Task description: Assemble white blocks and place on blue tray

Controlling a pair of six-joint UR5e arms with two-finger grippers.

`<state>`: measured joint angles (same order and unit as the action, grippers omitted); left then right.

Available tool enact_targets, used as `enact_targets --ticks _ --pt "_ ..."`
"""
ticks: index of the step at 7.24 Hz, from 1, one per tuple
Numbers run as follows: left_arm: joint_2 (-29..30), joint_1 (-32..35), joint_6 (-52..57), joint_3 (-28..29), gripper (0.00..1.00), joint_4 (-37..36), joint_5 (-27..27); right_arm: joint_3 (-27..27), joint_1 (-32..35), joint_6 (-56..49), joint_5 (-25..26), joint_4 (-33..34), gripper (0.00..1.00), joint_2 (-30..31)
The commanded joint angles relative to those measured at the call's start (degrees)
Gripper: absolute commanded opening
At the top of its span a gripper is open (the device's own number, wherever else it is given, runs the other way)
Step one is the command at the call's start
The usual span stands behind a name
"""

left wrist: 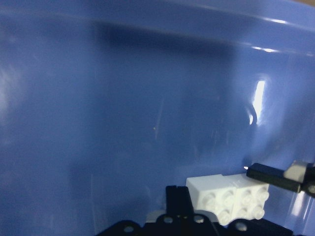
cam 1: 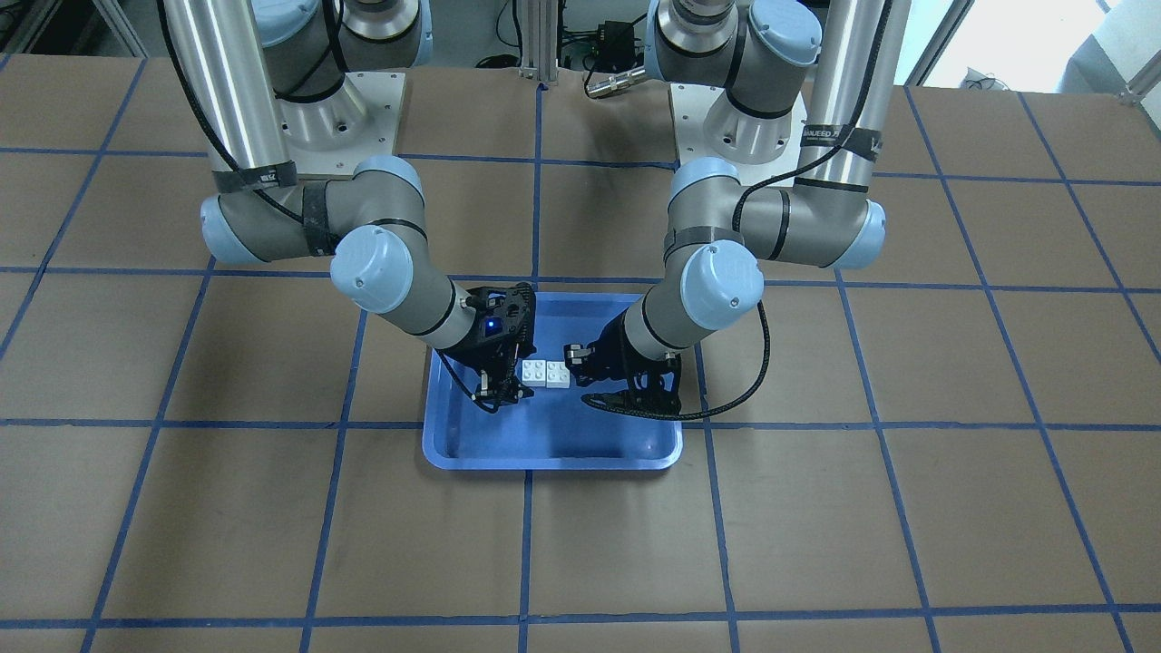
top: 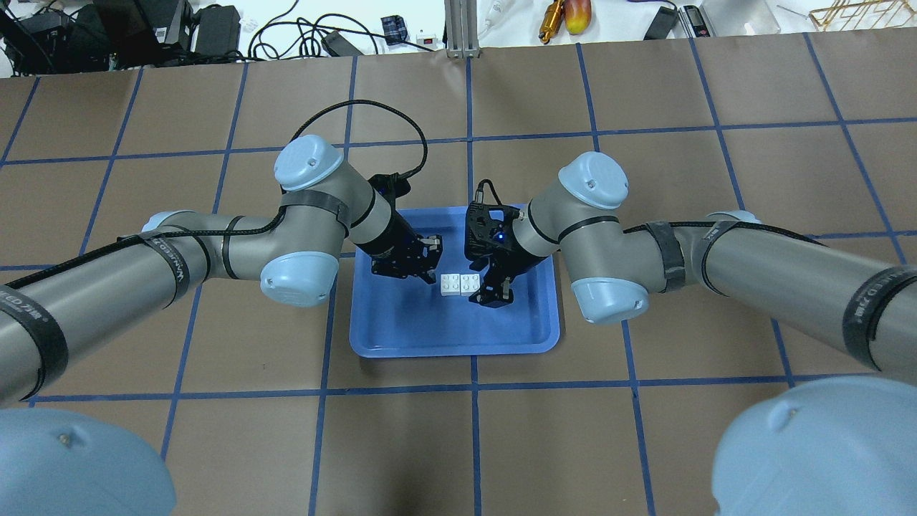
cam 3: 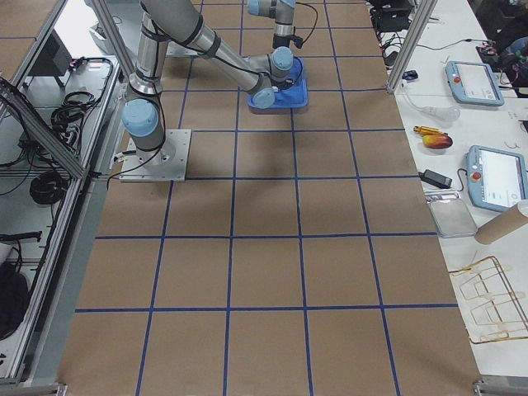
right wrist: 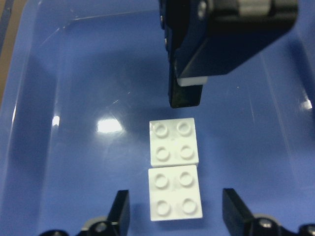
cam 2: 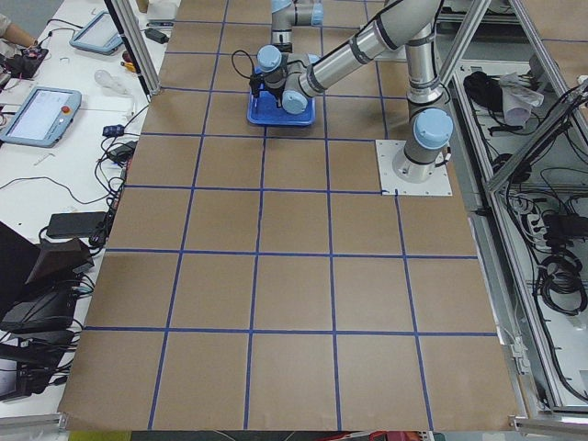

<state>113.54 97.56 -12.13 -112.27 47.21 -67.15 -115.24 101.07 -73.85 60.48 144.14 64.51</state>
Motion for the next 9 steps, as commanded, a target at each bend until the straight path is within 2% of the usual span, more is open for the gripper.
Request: enact_targets --ticks 1,3,4,5,6,7,9 --pt "0.0 0.0 0.0 0.0 0.00 -0.1 0.0 0.0 0.0 3.2 0.1 0.0 1.00 0.2" --pt "0.2 0.5 -0.4 0.0 0.00 0.0 -0.1 0.2 0.0 11.7 2.2 -0.4 1.00 3.6" --pt "0.2 1.0 -0.4 0.0 0.00 -0.1 -0.2 0.2 -0.3 18.5 6.2 -1.0 1.00 6.6" --pt "0.6 1.6 -0.6 0.1 0.00 -1.0 -0.3 0.3 -1.0 25.3 6.9 -3.7 1.00 9.1" --pt "0.6 1.7 -0.6 0.0 0.00 -1.2 -0.3 1.5 -1.7 27.9 10.9 -7.3 1.00 10.8" --pt "0.8 1.8 -0.6 0.0 0.00 -1.2 -0.3 5.2 -3.1 31.7 14.2 -14.4 1.00 12.3" --pt "0.7 1.8 -0.6 0.0 0.00 -1.2 -0.3 16.9 -6.8 37.2 16.0 -36.9 1.00 15.0"
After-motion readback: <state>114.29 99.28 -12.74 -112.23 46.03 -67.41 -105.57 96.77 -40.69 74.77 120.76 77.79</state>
